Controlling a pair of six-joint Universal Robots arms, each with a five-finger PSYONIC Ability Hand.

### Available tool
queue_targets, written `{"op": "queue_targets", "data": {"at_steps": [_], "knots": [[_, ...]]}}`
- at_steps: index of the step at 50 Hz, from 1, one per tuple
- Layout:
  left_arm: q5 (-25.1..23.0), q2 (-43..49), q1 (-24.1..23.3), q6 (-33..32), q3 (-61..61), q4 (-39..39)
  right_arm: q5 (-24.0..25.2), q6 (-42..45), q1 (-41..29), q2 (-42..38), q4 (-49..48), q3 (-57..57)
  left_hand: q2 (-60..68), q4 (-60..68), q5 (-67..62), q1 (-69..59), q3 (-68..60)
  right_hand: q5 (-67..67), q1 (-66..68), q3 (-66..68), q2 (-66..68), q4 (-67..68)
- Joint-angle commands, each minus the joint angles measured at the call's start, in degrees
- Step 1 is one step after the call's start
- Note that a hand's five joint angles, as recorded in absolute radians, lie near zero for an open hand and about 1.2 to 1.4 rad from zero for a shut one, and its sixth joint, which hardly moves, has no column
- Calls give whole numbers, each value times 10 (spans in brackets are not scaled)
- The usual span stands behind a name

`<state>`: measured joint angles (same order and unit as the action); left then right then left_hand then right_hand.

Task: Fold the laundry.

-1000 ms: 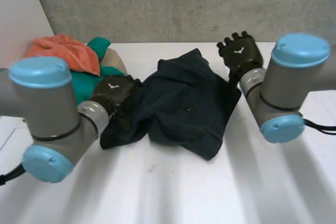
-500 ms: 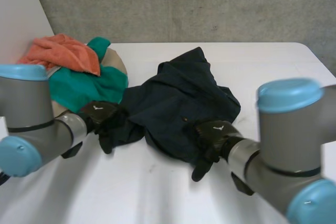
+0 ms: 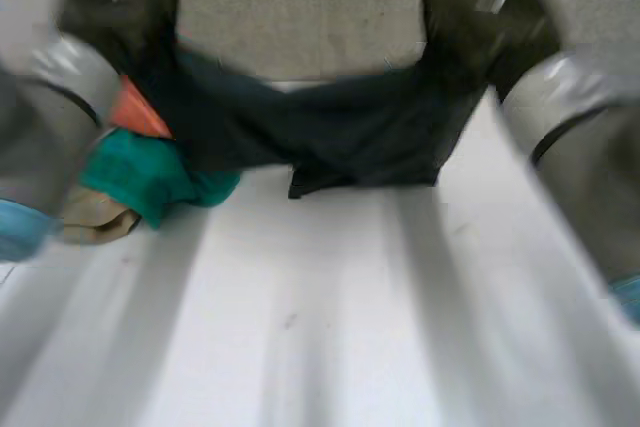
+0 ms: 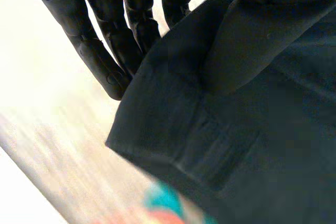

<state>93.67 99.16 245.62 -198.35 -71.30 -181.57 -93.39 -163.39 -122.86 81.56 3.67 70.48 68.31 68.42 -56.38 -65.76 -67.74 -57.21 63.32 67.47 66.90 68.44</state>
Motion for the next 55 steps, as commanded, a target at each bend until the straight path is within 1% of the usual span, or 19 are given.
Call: {"op": "queue_targets", "data": {"at_steps": [1,5,9,16,20,23,26,28,29,33,37,40,42,44,45,48,49,52,55], "knots": [[-21,-88,7,26,92,-10,24,10,47,31,47,-153,117,116,-136,-142,-123,-128,167,125,131,116],[-31,-57,15,51,164,-3,43,4,74,-1,54,-208,117,116,-136,-142,-123,-128,167,125,131,116],[-43,10,18,63,227,8,47,2,90,-51,54,-228,117,116,-136,-142,-123,-128,167,125,131,116],[-41,171,25,57,323,-31,37,-35,99,-167,6,-236,117,116,-136,-142,-123,-128,167,125,131,116],[-58,296,29,57,377,-48,32,-45,91,-262,-55,-242,117,116,-136,-142,-123,-128,167,125,131,116],[-62,355,33,58,401,-52,22,-47,84,-305,-94,-244,104,103,-123,-129,-109,-128,167,125,131,116],[-68,420,42,62,435,-67,-14,-42,87,-360,-196,-264,-67,-69,48,42,62,-128,167,125,131,116],[-68,445,42,65,454,-80,-30,-32,85,-401,-241,-291,-456,-458,437,431,451,314,-275,-317,-311,-326],[-67,444,41,67,455,-79,-29,-24,83,-411,-239,-301,-583,-584,564,558,577,572,-533,-575,-569,-584],[-68,406,33,79,422,-58,-7,25,69,-414,-179,-325,-583,-584,564,558,577,572,-533,-575,-569,-584],[-66,324,25,76,325,-51,4,32,65,-374,-111,-280,-583,-584,564,558,577,572,-533,-575,-569,-584],[-68,246,14,58,216,-49,15,37,65,-310,-62,-208,-583,-584,564,558,577,572,-533,-575,-569,-584],[-71,186,2,40,127,-43,36,42,68,-251,-19,-143,-583,-584,564,558,577,572,-533,-575,-569,-584],[-75,150,-10,30,65,-33,59,48,70,-218,10,-101,-534,-535,515,509,529,572,-533,-575,-569,-584],[-82,120,-24,22,6,-16,83,56,72,-187,39,-60,-467,-468,448,442,462,532,-493,-535,-529,-545],[-98,83,-46,16,-73,7,115,67,72,-158,73,-5,-390,-391,370,364,384,460,-421,-462,-457,-472],[-111,68,-58,12,-117,18,130,72,72,-145,91,28,-318,-319,298,292,312,413,-374,-415,-410,-425],[-134,63,-78,11,-184,27,150,84,71,-130,114,82,-221,-222,202,196,216,313,-275,-316,-310,-326],[-142,80,-82,13,-207,18,152,94,70,-132,114,117,-172,-173,153,147,167,248,-209,-250,-245,-260]]}}
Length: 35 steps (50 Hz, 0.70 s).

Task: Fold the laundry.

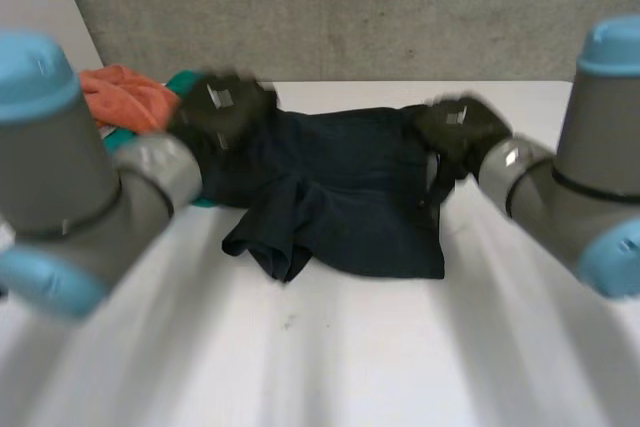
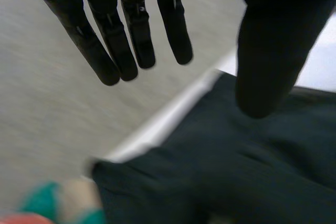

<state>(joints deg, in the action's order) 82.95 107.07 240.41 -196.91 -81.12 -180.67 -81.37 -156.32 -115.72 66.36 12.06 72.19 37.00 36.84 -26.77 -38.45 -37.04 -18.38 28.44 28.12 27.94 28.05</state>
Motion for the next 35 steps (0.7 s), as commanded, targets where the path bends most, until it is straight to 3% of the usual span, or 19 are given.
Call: {"op": "queue_targets", "data": {"at_steps": [1,8,13,19,23,27,30,35], "knots": [[-35,26,-30,1,-114,1,31,28,-3,16,21,117,146,147,-148,-131,-145,-171,170,173,175,174],[-22,139,-13,-2,-57,-6,24,30,-15,-34,-74,149,38,40,-41,-24,-38,-141,140,144,145,144],[3,186,12,-4,9,-6,5,33,-16,-81,-171,153,-84,-82,82,99,85,12,-13,-10,-8,-9],[29,210,30,-23,45,-18,-12,47,-17,-105,-224,151,-83,-81,81,97,83,7,-8,-5,-3,-4],[29,231,36,-56,59,-34,-19,66,-19,-115,-259,148,-86,-85,84,101,87,-48,48,51,53,51],[28,255,38,-105,77,-67,-19,94,-18,-131,-293,141,-83,-81,81,97,83,-342,341,344,346,345],[27,265,37,-120,86,-86,-19,102,-19,-136,-300,137,-58,-56,55,72,58,-489,488,491,493,492],[13,291,28,-135,105,-111,-20,95,-21,-139,-301,131,82,83,-84,-67,-81,-516,516,519,521,519]]}}
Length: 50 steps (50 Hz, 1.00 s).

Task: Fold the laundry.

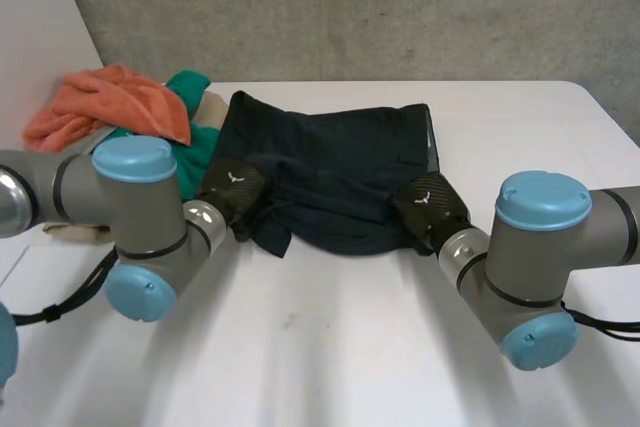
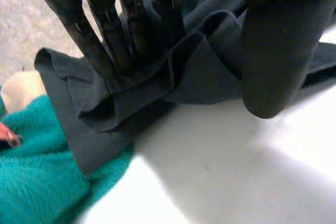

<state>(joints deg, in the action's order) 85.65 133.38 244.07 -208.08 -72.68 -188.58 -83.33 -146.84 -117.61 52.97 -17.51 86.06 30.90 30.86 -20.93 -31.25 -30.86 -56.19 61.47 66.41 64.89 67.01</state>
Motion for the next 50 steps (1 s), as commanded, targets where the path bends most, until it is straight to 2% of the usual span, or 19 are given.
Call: {"op": "queue_targets", "data": {"at_steps": [1,3,4,7,11,14,18,22,23,29,33,36,39,43,48,50], "knots": [[-17,32,-10,-23,23,-35,-2,0,-3,-4,-5,-6,170,170,-169,-166,-170,-138,185,136,151,130],[-22,37,-12,-25,26,-40,-3,-2,-4,-3,-5,-7,243,244,-243,-240,-244,-138,185,136,151,130],[-25,43,-14,-27,29,-45,-6,-4,-4,-1,-3,-6,342,343,-342,-339,-343,-138,185,136,151,130],[-26,46,-16,-31,28,-51,-10,-8,-4,6,5,-5,491,491,-490,-487,-491,-138,185,136,151,130],[-10,21,-18,-42,10,-43,-19,-9,-4,34,46,-5,491,491,-491,-488,-491,-138,185,136,151,130],[4,-34,-15,-48,-34,-18,-24,-9,-3,59,82,-4,491,491,-491,-488,-491,-138,185,136,151,130],[-1,-128,-3,-49,-104,26,-22,0,5,107,147,1,491,491,-491,-488,-491,-138,185,136,151,130],[-25,-231,16,-32,-175,101,-18,39,15,157,244,2,491,491,-491,-488,-491,-138,185,136,151,130],[-40,-267,24,-19,-199,138,-17,65,20,176,297,2,491,491,-491,-488,-491,-138,185,136,151,130],[-108,-365,60,48,-270,302,0,160,37,238,492,39,491,491,-491,-488,-491,-138,185,136,151,130],[-149,-380,74,72,-284,377,33,211,50,258,518,64,491,491,-491,-488,-491,-138,185,136,151,130],[-172,-383,74,79,-280,405,51,226,68,260,514,69,491,491,-491,-488,-491,-138,185,136,151,130],[-173,-380,70,80,-266,401,54,222,83,246,512,61,491,491,-491,-488,-491,-138,185,136,151,130],[-150,-357,69,93,-217,350,64,181,98,209,496,11,491,491,-491,-488,-491,-138,185,136,151,130],[-72,-250,70,172,-94,271,62,27,125,138,432,-91,491,491,-491,-488,-491,-138,185,136,151,130],[-54,-214,70,199,-47,257,58,-10,130,122,415,-112,491,491,-491,-488,-491,-138,185,136,151,130]]}}
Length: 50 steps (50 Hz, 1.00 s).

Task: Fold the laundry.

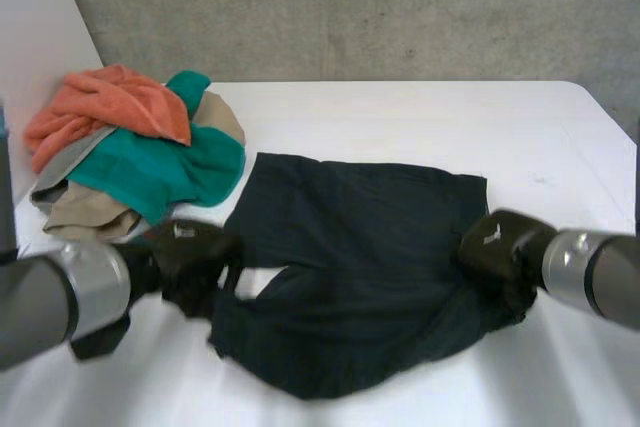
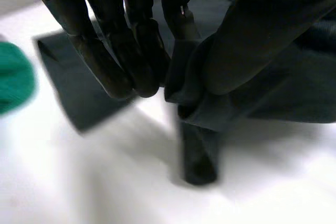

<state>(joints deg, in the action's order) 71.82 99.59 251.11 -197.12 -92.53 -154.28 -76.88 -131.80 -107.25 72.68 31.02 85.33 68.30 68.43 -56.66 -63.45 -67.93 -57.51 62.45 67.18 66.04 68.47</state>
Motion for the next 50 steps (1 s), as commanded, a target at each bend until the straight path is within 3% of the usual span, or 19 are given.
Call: {"op": "queue_targets", "data": {"at_steps": [1,8,13,19,20,21,23,24,25,31,38,45,50], "knots": [[92,142,-1,100,176,-88,-8,-172,28,-83,-78,-114,117,116,-133,-166,-121,-125,176,128,140,115],[123,303,-18,159,399,-78,-30,-207,15,-172,-189,-186,117,116,-133,-166,-121,-125,176,128,140,115],[154,414,-33,169,536,-88,-83,-239,-1,-246,-277,-242,117,116,-133,-166,-121,-125,176,128,140,115],[196,497,-41,164,620,-127,-137,-233,-12,-306,-334,-286,117,116,-133,-166,-121,-125,176,128,140,115],[190,508,-45,161,623,-140,-146,-227,-15,-314,-339,-292,117,116,-133,-166,-121,-60,110,63,74,50],[184,510,-46,159,622,-147,-149,-224,-16,-316,-340,-293,71,69,-87,-119,-74,102,-52,-99,-88,-112],[168,508,-47,157,614,-163,-155,-219,-19,-317,-341,-293,-213,-214,196,164,209,437,-387,-434,-423,-447],[149,500,-48,155,598,-177,-159,-217,-22,-317,-343,-292,-541,-542,524,492,537,575,-524,-572,-560,-585],[143,493,-49,155,590,-183,-160,-217,-23,-316,-343,-290,-583,-584,567,534,579,575,-524,-572,-560,-585],[118,425,-55,139,501,-236,-146,-219,-23,-292,-338,-281,-583,-584,567,534,579,575,-524,-572,-560,-585],[97,379,-70,100,430,-329,-86,-232,-19,-276,-325,-290,-583,-584,567,534,579,575,-524,-572,-560,-585],[89,471,-88,15,495,-333,-78,-252,-20,-343,-353,-346,-583,-584,567,534,579,575,-524,-572,-560,-585],[111,562,-86,-43,588,-323,-120,-235,-15,-408,-399,-392,-583,-584,567,534,579,575,-524,-572,-560,-585]]}}
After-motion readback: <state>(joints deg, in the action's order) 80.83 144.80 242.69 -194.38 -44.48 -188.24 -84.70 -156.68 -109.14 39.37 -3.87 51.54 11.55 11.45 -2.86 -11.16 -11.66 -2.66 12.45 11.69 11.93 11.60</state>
